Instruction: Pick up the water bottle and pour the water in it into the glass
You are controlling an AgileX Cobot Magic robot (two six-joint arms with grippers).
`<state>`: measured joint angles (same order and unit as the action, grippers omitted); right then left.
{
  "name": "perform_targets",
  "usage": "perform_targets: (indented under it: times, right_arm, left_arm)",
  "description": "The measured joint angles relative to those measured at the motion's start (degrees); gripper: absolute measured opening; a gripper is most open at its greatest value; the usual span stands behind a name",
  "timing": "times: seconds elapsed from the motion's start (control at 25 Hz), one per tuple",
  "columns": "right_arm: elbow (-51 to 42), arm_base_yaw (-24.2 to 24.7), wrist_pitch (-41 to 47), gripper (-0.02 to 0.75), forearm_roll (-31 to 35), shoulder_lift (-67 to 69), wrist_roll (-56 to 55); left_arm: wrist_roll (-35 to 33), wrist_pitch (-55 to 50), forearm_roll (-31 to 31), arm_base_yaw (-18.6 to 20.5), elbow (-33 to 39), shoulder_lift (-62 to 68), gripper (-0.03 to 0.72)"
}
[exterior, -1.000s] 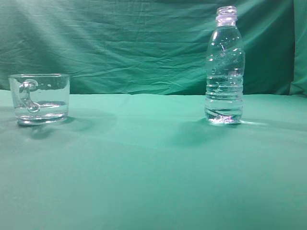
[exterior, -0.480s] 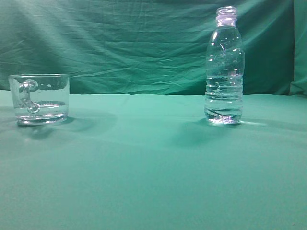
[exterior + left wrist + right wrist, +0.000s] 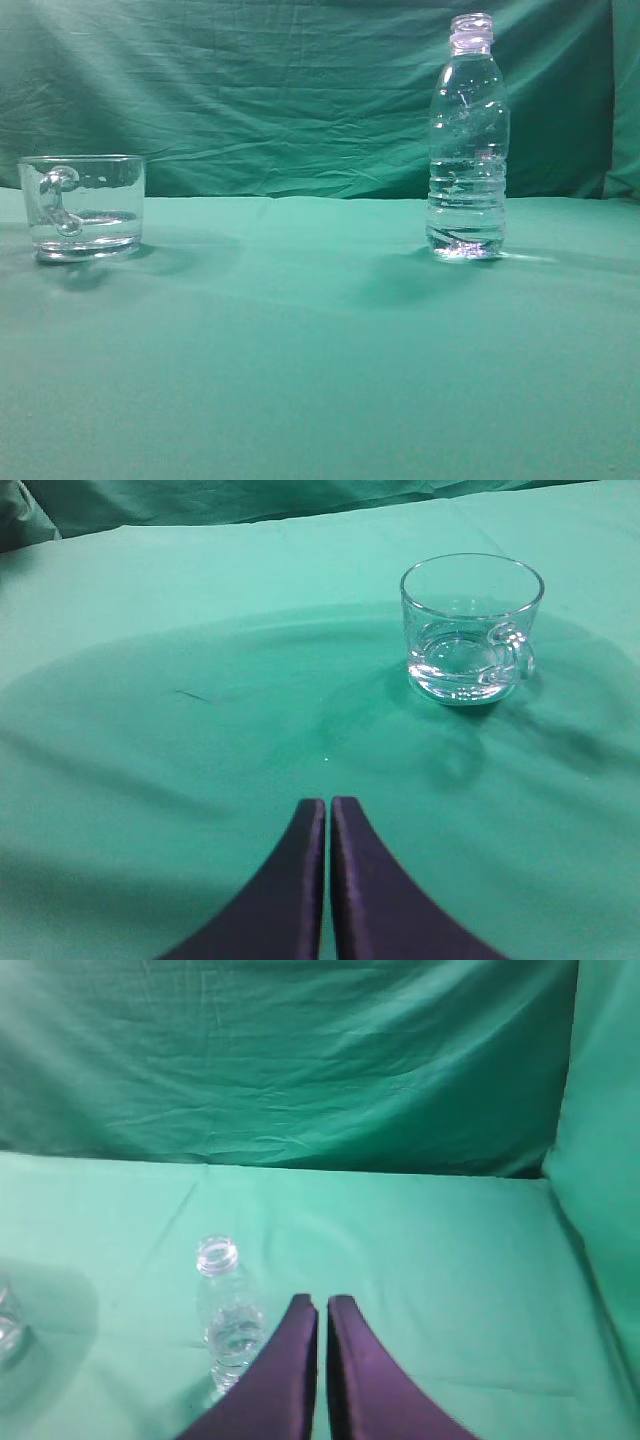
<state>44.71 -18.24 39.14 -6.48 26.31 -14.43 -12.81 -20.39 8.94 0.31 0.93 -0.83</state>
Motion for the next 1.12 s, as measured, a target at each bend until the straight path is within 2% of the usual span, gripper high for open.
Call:
perform_targets:
  times: [0.12,0.28,0.48,0.72,0.88,1.12]
  right_arm:
    - [-0.11,0.0,0.83,0.0,0.0,-0.15,8.04]
    - [-3.83,0.83,0.43,0.0,-0.2,-2.19,11.39]
    - [-14.53,5.76,-3.95,0.0,-0.09,-8.33,11.74]
    - [-30.78,11.98,-13.26,0.0,-0.09,-18.45,11.88]
    - [-40.0,15.41,-15.35,0.0,0.01,-24.98,11.88]
    - [-45.76,17.23,-15.29,0.0,0.13,-26.83,10.54]
  left_arm:
    - [0.0,0.0,0.0,0.0,0.0,0.0,0.0]
    - [0.0,0.0,0.0,0.0,0.0,0.0,0.0]
    - [0.0,0.0,0.0,0.0,0.0,0.0,0.0]
    - [0.0,0.0,0.0,0.0,0.0,0.0,0.0]
    - [0.0,0.0,0.0,0.0,0.0,0.0,0.0]
    - [0.0,0.0,0.0,0.0,0.0,0.0,0.0]
